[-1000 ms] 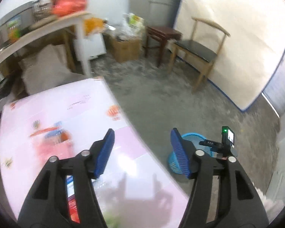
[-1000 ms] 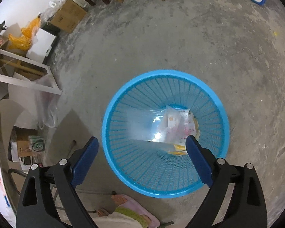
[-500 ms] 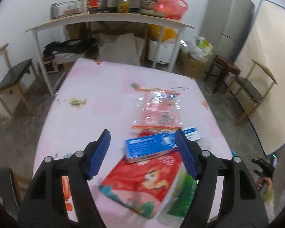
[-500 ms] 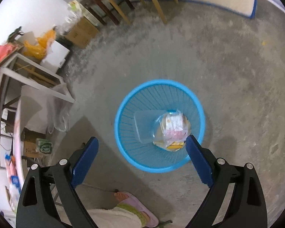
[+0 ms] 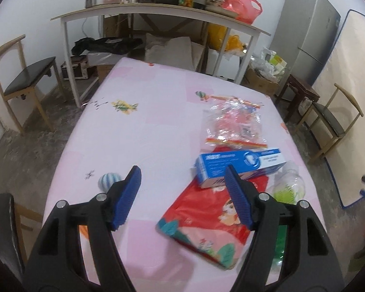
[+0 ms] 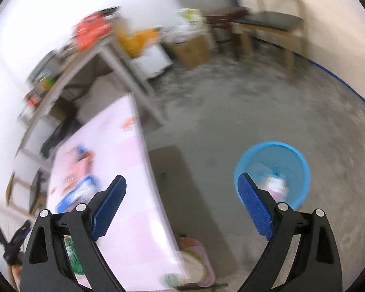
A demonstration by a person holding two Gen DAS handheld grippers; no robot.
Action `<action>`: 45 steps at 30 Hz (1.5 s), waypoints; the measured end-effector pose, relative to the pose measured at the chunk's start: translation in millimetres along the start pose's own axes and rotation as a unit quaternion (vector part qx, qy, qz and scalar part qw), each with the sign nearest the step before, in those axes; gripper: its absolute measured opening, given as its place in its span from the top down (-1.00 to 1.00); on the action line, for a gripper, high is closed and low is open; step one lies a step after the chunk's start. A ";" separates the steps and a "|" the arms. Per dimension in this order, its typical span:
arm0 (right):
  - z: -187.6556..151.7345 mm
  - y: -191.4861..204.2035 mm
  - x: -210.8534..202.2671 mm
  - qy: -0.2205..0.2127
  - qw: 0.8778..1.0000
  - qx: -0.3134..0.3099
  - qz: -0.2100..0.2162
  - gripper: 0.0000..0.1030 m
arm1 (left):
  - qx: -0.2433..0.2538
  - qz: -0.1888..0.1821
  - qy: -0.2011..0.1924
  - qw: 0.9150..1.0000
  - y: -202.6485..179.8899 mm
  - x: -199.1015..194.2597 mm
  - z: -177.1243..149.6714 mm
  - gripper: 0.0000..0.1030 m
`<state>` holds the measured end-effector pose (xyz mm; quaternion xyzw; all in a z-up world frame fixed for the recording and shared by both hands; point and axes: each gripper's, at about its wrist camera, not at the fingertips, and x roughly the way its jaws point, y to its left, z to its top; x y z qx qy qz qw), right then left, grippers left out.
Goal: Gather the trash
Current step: 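Return the right tool to the table and approach the green-labelled bottle, then grasp the clear plastic bag with the left tool and lift it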
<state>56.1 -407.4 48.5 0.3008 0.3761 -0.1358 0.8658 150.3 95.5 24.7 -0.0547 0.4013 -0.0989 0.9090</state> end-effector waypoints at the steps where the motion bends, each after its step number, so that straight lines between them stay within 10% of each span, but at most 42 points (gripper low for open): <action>1: -2.5 17.3 3.3 0.006 1.000 -0.012 0.016 -0.75 | -0.004 0.002 -0.002 1.000 4.6 -2.0 -5.1 -0.30; 13: -58.0 156.6 47.4 0.106 0.985 -0.060 0.120 -0.75 | -0.031 -0.047 0.018 0.998 36.0 -2.1 -70.1 -0.29; 26: -100.0 185.3 87.1 0.181 0.980 -0.019 0.076 -0.75 | 0.038 -0.203 0.035 0.978 -23.0 0.1 -90.4 0.06; 45: -104.8 183.0 117.6 0.211 0.976 -0.001 0.048 -0.75 | 0.031 -0.182 0.019 0.983 -11.7 1.3 -88.4 0.09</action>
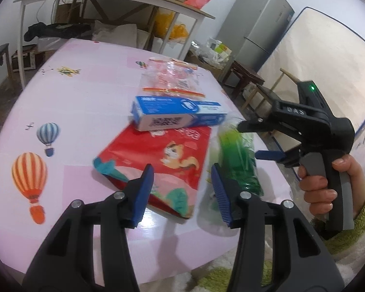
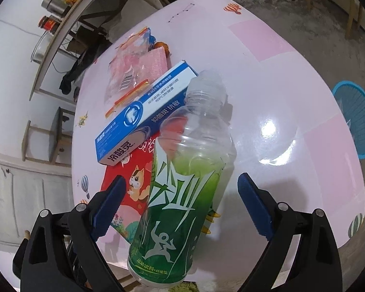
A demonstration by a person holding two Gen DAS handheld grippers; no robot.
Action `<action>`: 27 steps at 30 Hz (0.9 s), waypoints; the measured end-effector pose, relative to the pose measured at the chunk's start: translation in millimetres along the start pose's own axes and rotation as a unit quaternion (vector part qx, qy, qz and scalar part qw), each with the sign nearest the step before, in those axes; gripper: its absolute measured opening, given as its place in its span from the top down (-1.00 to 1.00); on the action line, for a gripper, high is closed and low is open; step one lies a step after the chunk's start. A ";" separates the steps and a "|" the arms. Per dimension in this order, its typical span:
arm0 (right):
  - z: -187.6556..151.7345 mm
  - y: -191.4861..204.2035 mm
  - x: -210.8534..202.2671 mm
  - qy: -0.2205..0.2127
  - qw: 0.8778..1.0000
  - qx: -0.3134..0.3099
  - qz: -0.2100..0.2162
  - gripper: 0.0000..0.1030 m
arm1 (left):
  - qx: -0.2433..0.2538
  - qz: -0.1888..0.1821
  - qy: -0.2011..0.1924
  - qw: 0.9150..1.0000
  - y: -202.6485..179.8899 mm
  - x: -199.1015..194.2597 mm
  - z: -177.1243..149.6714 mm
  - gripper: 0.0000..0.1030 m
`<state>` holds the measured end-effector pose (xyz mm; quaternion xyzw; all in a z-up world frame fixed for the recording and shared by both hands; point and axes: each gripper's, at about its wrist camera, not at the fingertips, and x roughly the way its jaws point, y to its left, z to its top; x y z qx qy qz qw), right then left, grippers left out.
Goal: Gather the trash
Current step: 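Grasp the clear plastic bag with the left tool and lift it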
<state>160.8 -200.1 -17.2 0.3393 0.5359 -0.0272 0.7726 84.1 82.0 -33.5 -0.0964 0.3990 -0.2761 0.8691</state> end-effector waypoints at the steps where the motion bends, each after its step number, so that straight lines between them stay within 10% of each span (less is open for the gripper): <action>1: 0.3 -2.2 -0.6 -0.001 1.000 0.006 0.002 -0.75 | -0.001 0.004 0.000 1.000 2.4 -0.8 0.9 0.07; 17: 12.0 -20.9 -22.2 -0.030 0.999 0.009 0.015 -0.75 | -0.011 0.029 -0.027 0.999 34.2 -13.3 71.9 -0.34; 22: 15.6 -26.3 -19.4 -0.025 0.999 0.006 0.026 -0.75 | -0.060 -0.033 0.015 0.998 69.6 17.8 137.5 -0.36; 27: 24.0 -35.8 -14.6 -0.015 0.999 0.018 0.046 -0.75 | -0.148 -0.113 0.088 0.979 109.4 91.1 186.7 -0.36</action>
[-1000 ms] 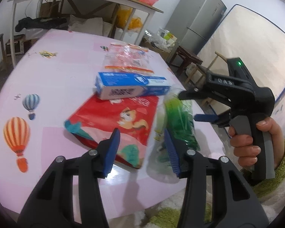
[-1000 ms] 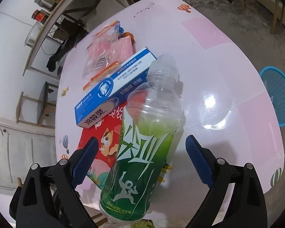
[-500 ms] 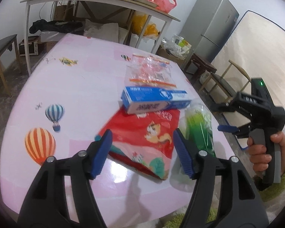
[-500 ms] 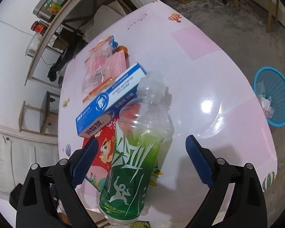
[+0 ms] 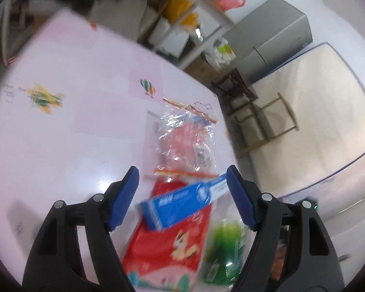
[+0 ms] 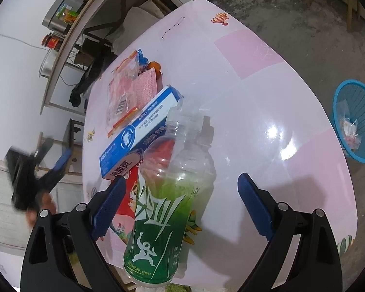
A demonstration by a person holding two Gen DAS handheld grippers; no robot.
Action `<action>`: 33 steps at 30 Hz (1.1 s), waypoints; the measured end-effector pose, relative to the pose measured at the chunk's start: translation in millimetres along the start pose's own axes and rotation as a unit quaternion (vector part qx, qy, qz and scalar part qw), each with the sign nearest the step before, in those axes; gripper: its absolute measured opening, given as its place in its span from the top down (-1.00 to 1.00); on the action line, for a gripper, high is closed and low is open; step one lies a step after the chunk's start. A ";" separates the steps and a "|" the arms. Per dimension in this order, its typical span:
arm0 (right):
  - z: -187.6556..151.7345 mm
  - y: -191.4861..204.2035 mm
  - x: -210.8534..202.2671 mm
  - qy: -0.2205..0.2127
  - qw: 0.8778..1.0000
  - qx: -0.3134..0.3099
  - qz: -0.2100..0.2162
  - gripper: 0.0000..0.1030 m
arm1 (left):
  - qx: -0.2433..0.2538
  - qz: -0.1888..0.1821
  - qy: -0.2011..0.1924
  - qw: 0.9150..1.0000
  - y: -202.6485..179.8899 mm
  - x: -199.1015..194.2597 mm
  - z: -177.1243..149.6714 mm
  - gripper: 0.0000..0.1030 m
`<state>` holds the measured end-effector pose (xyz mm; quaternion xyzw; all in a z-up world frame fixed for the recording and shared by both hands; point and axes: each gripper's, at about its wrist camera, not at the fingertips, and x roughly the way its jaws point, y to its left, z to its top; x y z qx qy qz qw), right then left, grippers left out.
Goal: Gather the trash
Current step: 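Grasp the clear plastic bag with the left tool and lift it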
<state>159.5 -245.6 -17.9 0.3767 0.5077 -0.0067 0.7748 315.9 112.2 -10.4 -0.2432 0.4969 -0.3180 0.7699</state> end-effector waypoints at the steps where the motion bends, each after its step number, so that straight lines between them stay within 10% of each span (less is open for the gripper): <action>1: 2.0 -1.5 0.7 0.001 1.000 0.001 0.001 -0.75 | -0.014 -0.013 0.010 1.000 5.9 10.3 9.8 -0.36; 17: 12.7 -23.3 21.1 0.034 0.998 0.031 0.050 -0.75 | -0.062 -0.055 0.127 0.988 45.2 144.6 60.3 -0.18; 33: 2.0 -24.2 27.4 0.062 0.994 0.043 0.083 -0.75 | -0.049 -0.098 0.114 0.987 40.7 144.3 57.9 1.00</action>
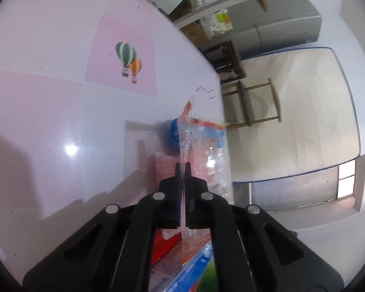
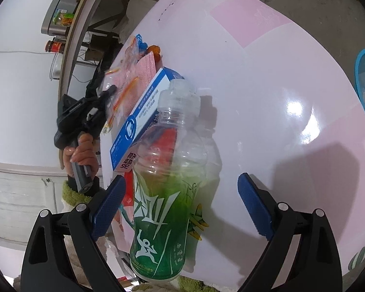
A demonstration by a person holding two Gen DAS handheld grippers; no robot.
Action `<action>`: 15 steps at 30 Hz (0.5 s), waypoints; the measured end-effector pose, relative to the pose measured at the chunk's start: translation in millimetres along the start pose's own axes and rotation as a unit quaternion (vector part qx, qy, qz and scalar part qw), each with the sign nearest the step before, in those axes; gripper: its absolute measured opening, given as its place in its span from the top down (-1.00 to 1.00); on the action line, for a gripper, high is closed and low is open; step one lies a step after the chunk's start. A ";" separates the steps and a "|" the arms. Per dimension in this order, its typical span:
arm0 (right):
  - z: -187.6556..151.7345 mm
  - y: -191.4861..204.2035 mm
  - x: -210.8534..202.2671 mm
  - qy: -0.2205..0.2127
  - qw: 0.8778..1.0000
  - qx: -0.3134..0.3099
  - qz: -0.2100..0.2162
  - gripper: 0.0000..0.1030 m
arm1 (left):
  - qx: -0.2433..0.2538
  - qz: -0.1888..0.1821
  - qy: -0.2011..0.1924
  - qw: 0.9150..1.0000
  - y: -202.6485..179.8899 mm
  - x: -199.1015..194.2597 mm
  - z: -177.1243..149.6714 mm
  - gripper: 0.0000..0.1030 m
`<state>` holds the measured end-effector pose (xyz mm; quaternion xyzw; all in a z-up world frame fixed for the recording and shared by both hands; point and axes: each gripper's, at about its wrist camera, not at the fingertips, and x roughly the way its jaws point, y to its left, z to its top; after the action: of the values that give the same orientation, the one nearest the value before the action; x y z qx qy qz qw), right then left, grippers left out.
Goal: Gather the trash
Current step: 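Grasp the clear plastic bag with the left tool and lift it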
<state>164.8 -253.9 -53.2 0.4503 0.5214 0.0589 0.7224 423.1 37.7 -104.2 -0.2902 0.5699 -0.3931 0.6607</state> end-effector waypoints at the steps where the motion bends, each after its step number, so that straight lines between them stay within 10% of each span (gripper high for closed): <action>1: -0.4 0.1 -0.8 0.000 1.000 0.000 -0.001 -0.75 | -0.001 -0.005 -0.003 1.000 -0.7 -2.2 -0.5 1.00; 15: -12.9 20.1 -5.9 -0.011 1.000 -0.019 -0.019 -0.75 | 0.036 -0.081 -0.170 0.981 -52.8 -117.3 -72.2 1.00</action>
<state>159.5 -237.8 -35.5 0.4267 0.5211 0.0504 0.7375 337.4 114.5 -11.9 -0.3742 0.4092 -0.4103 0.7240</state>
